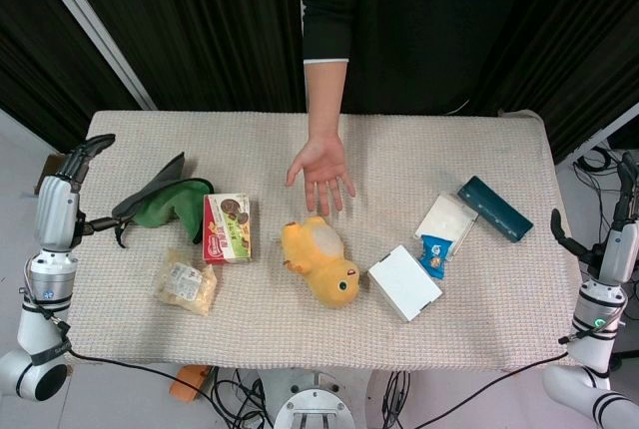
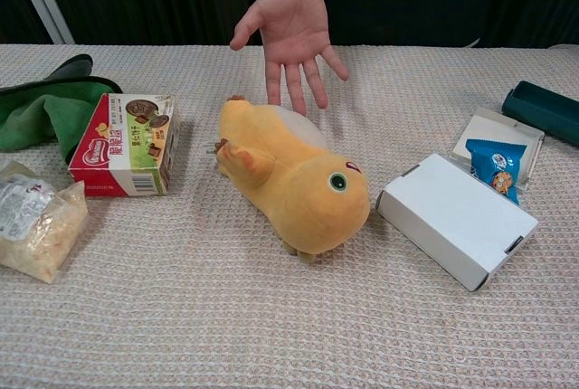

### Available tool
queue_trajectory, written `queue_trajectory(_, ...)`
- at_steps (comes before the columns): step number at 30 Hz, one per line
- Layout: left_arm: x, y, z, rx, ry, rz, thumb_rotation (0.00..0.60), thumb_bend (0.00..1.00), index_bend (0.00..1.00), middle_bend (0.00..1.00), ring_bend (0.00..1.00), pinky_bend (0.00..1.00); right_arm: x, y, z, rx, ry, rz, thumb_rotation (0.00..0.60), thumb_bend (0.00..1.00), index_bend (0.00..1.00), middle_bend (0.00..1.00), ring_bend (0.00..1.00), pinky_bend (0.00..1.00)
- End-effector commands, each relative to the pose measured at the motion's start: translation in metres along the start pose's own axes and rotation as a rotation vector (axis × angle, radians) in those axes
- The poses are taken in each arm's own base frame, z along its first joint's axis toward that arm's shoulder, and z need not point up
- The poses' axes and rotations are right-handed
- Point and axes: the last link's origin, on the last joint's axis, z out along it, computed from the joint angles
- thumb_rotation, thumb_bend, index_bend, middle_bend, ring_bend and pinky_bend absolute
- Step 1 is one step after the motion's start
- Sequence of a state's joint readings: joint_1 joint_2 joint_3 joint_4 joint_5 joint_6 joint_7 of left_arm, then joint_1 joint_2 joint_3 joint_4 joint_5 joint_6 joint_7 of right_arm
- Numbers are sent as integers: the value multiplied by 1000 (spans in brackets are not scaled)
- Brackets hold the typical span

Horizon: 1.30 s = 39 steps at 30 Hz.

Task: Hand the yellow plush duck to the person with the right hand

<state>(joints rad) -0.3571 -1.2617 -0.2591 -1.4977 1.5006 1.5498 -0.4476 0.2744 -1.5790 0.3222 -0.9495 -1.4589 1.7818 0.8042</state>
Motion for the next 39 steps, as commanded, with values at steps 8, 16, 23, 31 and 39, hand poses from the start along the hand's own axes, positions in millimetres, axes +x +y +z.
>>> queue_trajectory(8, -7, 1, 2, -5, -19, -1, 600, 174, 182, 179, 172, 252, 0, 2, -2, -6, 0, 3, 600, 234, 0, 0, 0, 70)
queue_trajectory(16, -5, 2, 4, -13, -19, 3, 600, 173, 182, 179, 172, 253, -4, -1, -2, 9, -10, 2, 600, 235, 0, 0, 0, 70)
queue_trajectory(23, -2, 2, -1, -12, -12, 14, 600, 174, 182, 179, 172, 253, -5, -1, -5, 6, -21, -3, 600, 235, 0, 0, 0, 70)
queue_trajectory(31, -2, 2, -3, -11, -20, 27, 600, 173, 182, 179, 172, 253, -10, -5, -7, 32, -89, -4, 600, 234, 0, 0, 0, 70)
queue_trajectory(39, -1, -17, -32, 80, -325, 440, 599, 173, 182, 174, 172, 237, -39, -37, -20, 201, -559, -169, 600, 209, 0, 0, 0, 62)
